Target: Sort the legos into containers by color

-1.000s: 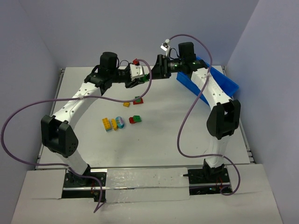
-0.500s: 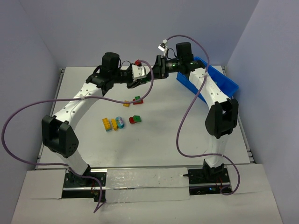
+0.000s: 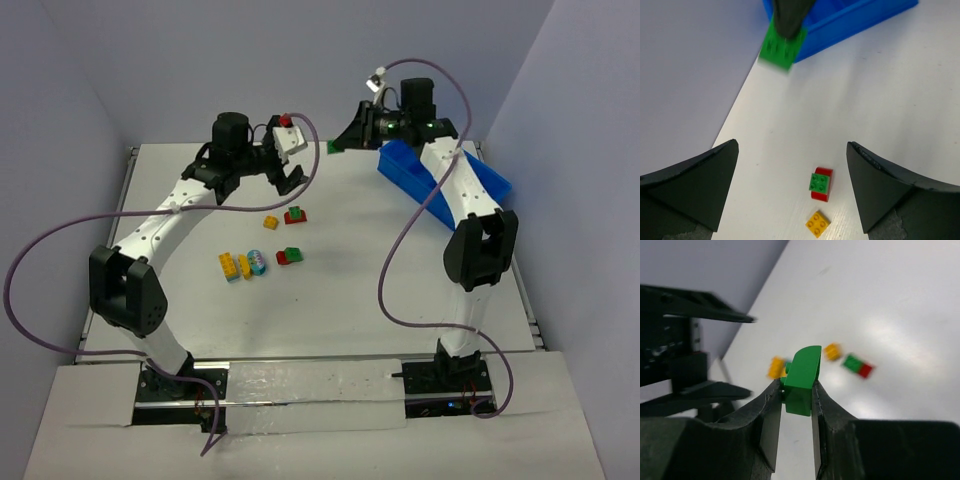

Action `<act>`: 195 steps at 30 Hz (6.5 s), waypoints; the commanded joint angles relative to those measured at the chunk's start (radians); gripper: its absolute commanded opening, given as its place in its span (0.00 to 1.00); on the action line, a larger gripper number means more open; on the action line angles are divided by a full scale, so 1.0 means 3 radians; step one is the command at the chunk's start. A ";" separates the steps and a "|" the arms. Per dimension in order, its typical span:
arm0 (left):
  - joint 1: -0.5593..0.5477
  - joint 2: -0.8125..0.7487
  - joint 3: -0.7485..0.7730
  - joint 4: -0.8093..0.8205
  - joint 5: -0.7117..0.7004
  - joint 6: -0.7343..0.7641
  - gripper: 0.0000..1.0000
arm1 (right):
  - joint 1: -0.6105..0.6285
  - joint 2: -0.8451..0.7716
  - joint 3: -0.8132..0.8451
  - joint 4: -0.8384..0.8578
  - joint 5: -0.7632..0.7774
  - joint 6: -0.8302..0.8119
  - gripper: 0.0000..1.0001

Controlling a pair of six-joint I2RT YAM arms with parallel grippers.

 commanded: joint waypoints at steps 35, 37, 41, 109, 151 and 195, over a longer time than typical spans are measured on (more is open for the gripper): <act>0.0422 -0.0059 0.0179 -0.0155 -0.0982 -0.0965 0.99 | -0.0675 0.1530 0.0782 0.1453 0.3398 -0.1244 0.00; 0.0422 -0.0044 0.0182 -0.0183 -0.0985 -0.0968 0.99 | -0.0678 0.1597 0.0888 0.1422 0.3444 -0.1229 0.00; 0.0427 -0.0062 0.0147 -0.0183 -0.1004 -0.0959 0.99 | -0.0772 0.1622 0.0874 0.1455 0.3415 -0.1234 0.04; 0.0671 0.1018 0.0269 -0.2068 0.0429 0.2157 0.87 | -0.0811 -0.0221 0.0162 0.0117 0.1951 -0.1314 1.00; 0.0668 0.1822 0.0786 -0.2611 0.0355 0.2923 0.26 | -0.0875 -0.0822 -0.0564 -0.0378 0.1153 -0.1053 1.00; -0.0182 -0.0198 -0.0330 0.0386 0.0170 0.0199 0.00 | 0.0312 -0.0201 -0.0498 0.0207 -0.0495 -0.0109 0.85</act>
